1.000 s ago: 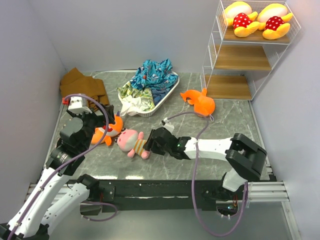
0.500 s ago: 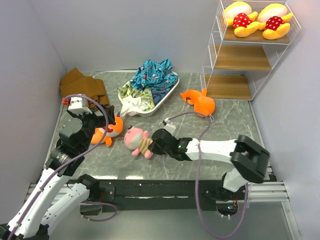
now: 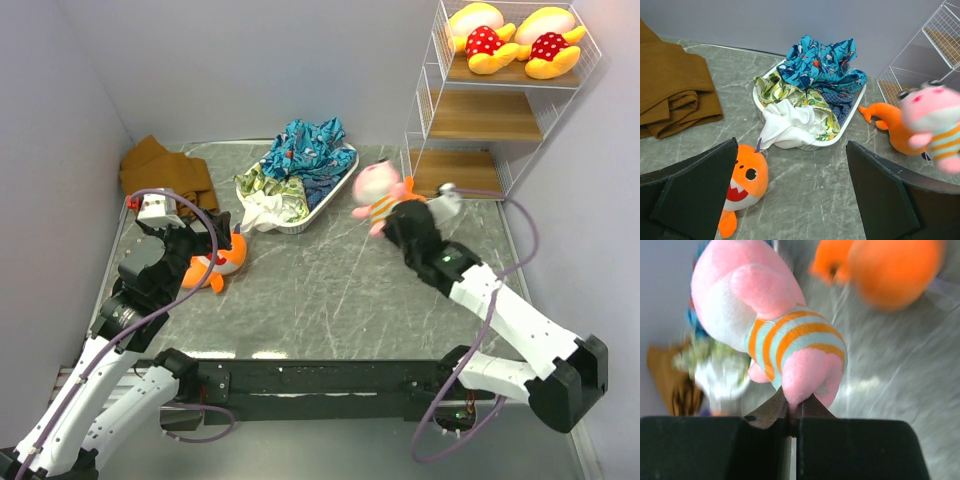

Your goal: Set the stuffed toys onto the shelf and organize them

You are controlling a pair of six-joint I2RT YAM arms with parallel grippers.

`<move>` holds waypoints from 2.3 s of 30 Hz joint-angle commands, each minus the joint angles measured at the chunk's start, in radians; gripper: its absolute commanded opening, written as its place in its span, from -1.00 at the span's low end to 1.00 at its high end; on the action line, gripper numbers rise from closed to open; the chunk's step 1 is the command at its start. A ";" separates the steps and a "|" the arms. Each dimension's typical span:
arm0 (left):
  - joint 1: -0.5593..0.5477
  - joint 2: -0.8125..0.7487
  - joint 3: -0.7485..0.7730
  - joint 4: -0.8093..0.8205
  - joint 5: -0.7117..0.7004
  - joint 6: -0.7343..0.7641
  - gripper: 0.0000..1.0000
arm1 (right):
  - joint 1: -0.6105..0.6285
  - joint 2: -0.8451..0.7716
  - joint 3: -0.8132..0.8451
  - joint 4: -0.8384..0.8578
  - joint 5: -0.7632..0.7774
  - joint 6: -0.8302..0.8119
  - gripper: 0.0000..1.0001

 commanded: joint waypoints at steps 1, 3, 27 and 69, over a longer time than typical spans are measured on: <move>-0.006 -0.012 -0.002 0.038 0.019 0.017 0.93 | -0.167 -0.056 0.126 -0.048 0.129 -0.083 -1.00; -0.006 -0.014 -0.003 0.038 0.016 0.017 0.93 | -0.231 -0.061 0.146 -0.042 0.144 -0.104 -1.00; -0.006 -0.008 -0.003 0.041 0.031 0.024 0.93 | -0.745 0.322 0.531 0.179 -0.271 -0.032 -1.00; -0.006 0.002 0.000 0.043 0.062 0.030 0.93 | -0.847 0.695 0.832 0.308 -0.552 -0.075 -0.08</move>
